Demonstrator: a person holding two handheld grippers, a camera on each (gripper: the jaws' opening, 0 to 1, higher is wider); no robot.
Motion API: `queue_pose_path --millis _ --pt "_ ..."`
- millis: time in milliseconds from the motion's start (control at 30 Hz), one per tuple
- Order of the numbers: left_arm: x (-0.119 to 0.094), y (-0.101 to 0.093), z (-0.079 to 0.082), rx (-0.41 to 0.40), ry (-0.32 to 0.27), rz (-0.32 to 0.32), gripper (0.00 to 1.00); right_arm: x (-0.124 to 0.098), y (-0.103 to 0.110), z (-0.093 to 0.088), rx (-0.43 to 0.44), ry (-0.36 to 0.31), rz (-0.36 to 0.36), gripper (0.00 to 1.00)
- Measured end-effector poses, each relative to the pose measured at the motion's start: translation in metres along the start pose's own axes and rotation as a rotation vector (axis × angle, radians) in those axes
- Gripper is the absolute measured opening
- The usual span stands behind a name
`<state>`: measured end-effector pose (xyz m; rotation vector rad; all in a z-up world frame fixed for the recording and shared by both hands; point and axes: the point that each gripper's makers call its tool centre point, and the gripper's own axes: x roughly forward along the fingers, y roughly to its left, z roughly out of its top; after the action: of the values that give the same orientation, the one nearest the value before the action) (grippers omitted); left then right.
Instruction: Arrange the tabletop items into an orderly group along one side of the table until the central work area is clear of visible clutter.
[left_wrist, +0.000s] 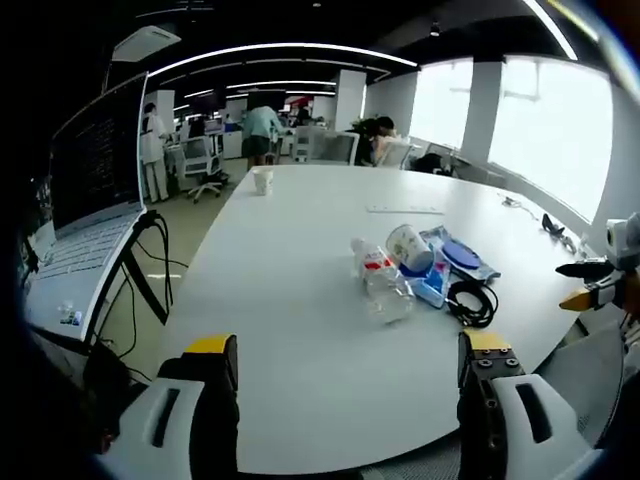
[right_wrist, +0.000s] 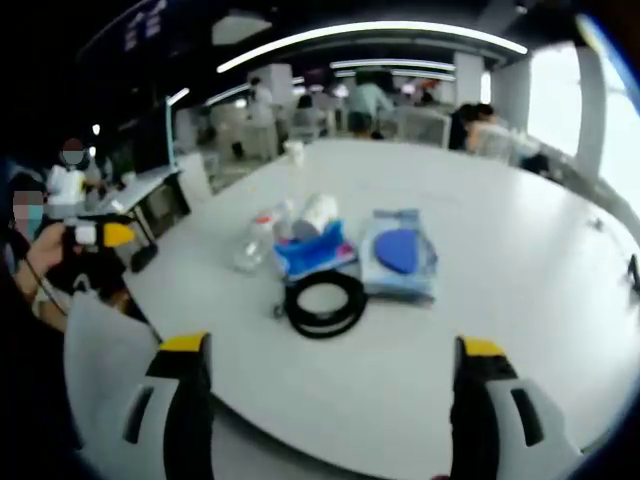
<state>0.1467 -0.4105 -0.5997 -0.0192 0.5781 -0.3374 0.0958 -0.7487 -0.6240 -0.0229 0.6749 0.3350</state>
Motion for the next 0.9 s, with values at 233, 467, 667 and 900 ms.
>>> queue_pose_path --millis 233,467,667,900 --pt "0.0008 0.0007 -0.0003 -0.008 0.002 0.003 0.90 0.0005 -0.0009 0.0005 0.000 0.000 -0.001 0.98" --pt "0.0019 0.0012 0.0005 -0.012 0.003 0.003 0.90 0.0008 -0.0010 0.0005 -0.001 0.000 0.000 0.98" --pt "0.0034 0.0024 0.0007 -0.018 0.005 0.004 0.90 0.0019 -0.0007 0.0016 -0.001 -0.001 0.005 0.98" --pt "0.0054 0.0052 0.0010 -0.028 0.006 0.007 0.89 0.0032 -0.0004 0.0033 -0.001 -0.005 0.011 0.98"
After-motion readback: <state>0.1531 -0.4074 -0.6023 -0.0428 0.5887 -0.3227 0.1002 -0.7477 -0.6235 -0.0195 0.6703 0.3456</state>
